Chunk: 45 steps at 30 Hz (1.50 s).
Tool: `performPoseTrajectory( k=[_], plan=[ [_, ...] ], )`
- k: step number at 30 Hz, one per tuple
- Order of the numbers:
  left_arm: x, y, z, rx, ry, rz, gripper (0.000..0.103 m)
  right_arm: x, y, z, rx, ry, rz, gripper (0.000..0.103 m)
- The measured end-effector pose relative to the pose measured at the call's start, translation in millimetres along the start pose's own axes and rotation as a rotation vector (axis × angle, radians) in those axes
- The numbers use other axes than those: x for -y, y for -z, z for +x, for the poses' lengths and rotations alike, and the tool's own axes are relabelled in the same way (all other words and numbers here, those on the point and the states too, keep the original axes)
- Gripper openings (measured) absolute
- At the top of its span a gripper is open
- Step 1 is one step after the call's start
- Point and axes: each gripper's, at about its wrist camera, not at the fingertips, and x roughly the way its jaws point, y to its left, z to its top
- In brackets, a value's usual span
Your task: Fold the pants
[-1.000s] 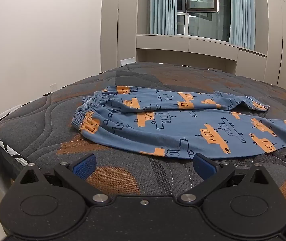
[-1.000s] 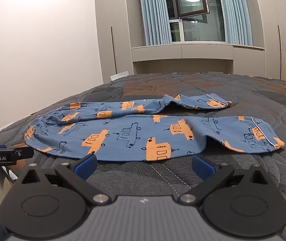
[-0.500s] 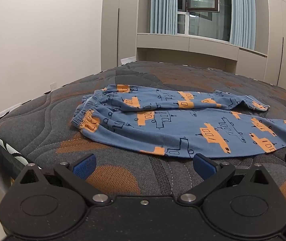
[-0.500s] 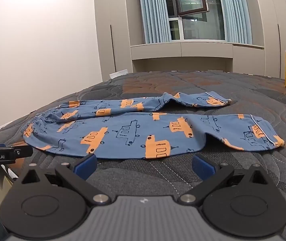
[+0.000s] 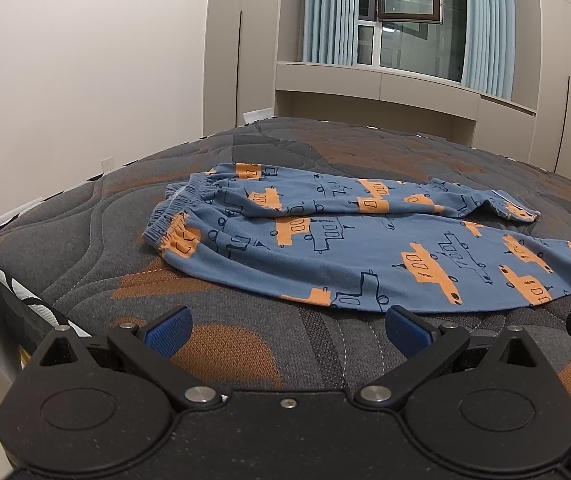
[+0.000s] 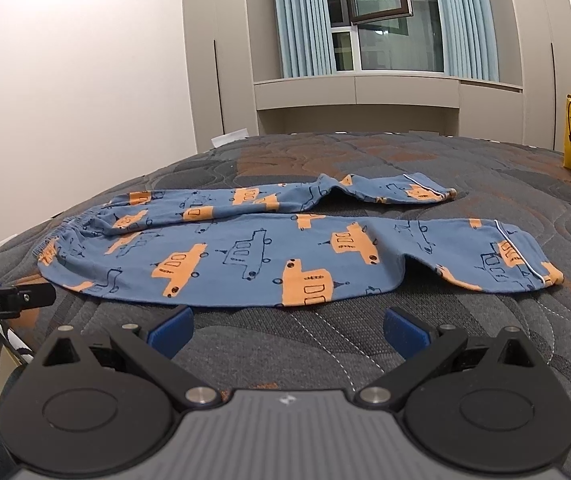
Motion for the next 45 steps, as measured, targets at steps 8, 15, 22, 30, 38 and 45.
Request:
performPoseTrajectory(
  k=[8,15,22,30,38,45],
  plan=[
    [1.4,0.3,-1.3,-0.004,0.0,0.002,0.102,1.3,-0.1,0.1,-0.003,0.002,0.001,0.103],
    [0.3,0.2,-2.2,-0.013,0.011,-0.003,0.103,0.2,-0.1,-0.3,-0.007,0.003,-0.001,0.103],
    [0.0,0.2,-2.3,-0.014,0.01,-0.004,0.103,-0.2,-0.2,0.0,-0.008,0.003,-0.002,0.103],
    [0.0,0.0,-2.1,-0.013,0.01,-0.003,0.102,-0.2,-0.1,0.0,-0.007,0.003,-0.001,0.103],
    [0.1,-4.7,-0.3,-0.021,0.002,0.01,0.103,-1.2,0.5,-0.4,-0.006,-0.001,-0.002,0.103],
    [1.9,-22.7,9.2,-0.025,-0.057,0.04,0.103,3.0,0.0,-3.0,0.044,-0.027,0.026,0.103]
  ],
)
